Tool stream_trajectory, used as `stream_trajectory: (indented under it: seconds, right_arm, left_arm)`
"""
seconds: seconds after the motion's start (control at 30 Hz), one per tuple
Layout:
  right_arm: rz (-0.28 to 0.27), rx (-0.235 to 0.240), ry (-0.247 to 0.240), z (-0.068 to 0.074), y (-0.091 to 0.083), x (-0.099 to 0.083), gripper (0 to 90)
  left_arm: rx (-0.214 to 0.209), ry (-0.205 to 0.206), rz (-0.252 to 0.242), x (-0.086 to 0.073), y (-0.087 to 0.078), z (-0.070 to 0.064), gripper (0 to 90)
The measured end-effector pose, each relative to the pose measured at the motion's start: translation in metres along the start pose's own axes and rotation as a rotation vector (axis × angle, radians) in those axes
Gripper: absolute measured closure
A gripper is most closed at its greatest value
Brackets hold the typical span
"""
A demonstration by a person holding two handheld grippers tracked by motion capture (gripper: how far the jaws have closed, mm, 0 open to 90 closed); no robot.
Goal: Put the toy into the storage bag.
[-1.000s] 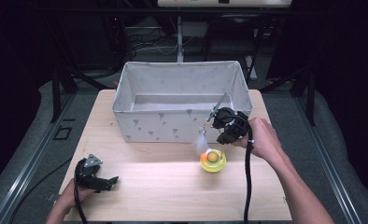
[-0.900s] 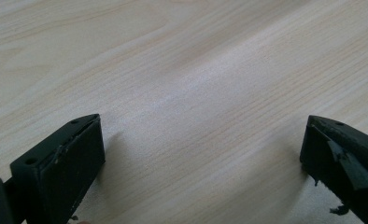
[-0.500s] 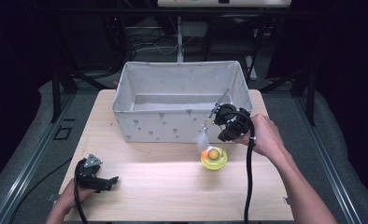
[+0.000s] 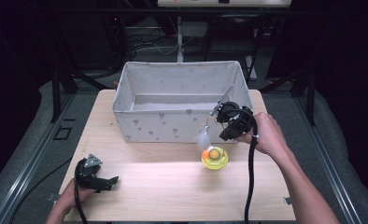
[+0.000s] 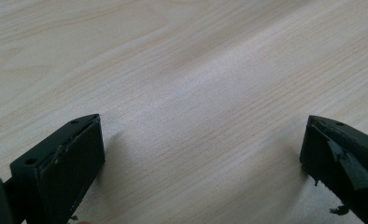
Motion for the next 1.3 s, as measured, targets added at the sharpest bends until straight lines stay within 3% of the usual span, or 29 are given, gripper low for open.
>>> stream_trajectory:
  seconds: [1.0,1.3]
  right_arm:
    - [-0.003,0.023,0.022,-0.009,-0.014,0.003,88.2]
    - [-0.013,0.017,0.034,-0.014,-0.026,0.005,88.2]
  left_arm:
    - [-0.001,0.0,0.002,0.0,0.0,0.0,0.0]
    - [0.0,-0.001,0.002,0.0,0.0,0.0,0.0]
Point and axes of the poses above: each handheld gripper's, and its own axes: y roughly forward along the jaws, x roughly out of its top, z roughly to its left, the point moved 6 cm from there along y, roughly forward along the jaws, and after that the axes turned 1 degree about y, right-handed, at the moved point
